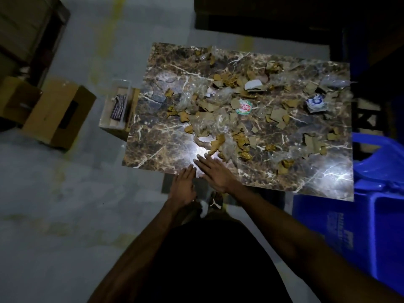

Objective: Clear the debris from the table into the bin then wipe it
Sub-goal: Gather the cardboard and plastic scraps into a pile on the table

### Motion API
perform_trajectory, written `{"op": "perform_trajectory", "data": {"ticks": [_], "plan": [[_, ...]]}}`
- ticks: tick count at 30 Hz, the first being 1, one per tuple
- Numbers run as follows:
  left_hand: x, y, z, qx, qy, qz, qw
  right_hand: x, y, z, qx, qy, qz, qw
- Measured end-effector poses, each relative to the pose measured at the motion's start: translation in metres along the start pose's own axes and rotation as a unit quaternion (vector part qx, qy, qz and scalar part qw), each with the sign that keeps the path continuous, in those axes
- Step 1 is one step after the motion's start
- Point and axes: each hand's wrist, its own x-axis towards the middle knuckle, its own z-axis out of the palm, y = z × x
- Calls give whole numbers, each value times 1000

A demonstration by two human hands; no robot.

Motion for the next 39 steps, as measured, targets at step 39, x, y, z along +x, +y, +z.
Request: {"op": "perform_trajectory", "data": {"ticks": [39], "plan": [[28, 109, 57, 5, 11, 50, 999, -145, 80, -8, -26, 42, 70, 996]]}}
